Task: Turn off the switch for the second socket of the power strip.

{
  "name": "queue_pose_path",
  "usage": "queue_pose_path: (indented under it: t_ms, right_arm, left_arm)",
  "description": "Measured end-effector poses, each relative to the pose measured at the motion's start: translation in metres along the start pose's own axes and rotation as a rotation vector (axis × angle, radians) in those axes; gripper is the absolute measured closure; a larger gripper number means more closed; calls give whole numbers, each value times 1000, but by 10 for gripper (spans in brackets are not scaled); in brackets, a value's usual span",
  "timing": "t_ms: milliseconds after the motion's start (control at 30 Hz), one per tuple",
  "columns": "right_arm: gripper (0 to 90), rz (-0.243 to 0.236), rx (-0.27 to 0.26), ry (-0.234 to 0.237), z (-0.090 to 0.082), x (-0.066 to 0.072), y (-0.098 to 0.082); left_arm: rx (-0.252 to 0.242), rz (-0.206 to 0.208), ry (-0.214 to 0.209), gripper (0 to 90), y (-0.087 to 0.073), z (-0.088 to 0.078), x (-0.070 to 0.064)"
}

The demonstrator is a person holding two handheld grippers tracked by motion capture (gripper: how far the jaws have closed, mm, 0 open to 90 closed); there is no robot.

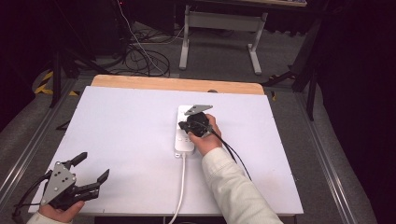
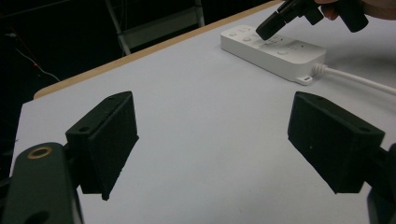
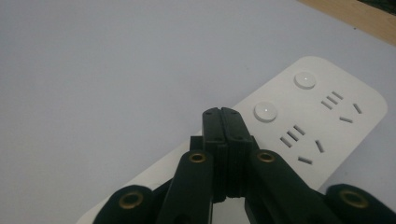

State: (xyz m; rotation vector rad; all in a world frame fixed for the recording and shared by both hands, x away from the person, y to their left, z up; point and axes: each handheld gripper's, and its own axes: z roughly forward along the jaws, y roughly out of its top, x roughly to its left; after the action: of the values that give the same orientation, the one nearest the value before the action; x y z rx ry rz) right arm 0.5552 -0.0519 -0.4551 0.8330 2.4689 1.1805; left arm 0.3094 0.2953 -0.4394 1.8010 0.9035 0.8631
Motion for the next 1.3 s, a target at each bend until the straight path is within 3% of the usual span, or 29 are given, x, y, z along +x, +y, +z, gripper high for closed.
queue_pose_path:
  t_ms: [367, 733, 1300]
  right_arm:
    - [900, 2, 8, -11, 5, 1, -3]
    - [900, -28, 17, -42, 7, 5, -4]
    - [900, -13, 17, -48, 8, 7, -5]
  left_arm:
    - [0, 1, 3, 167, 0, 0, 0]
    - [0, 0, 2, 167, 0, 0, -1]
    - [0, 3, -2, 168, 0, 1, -2]
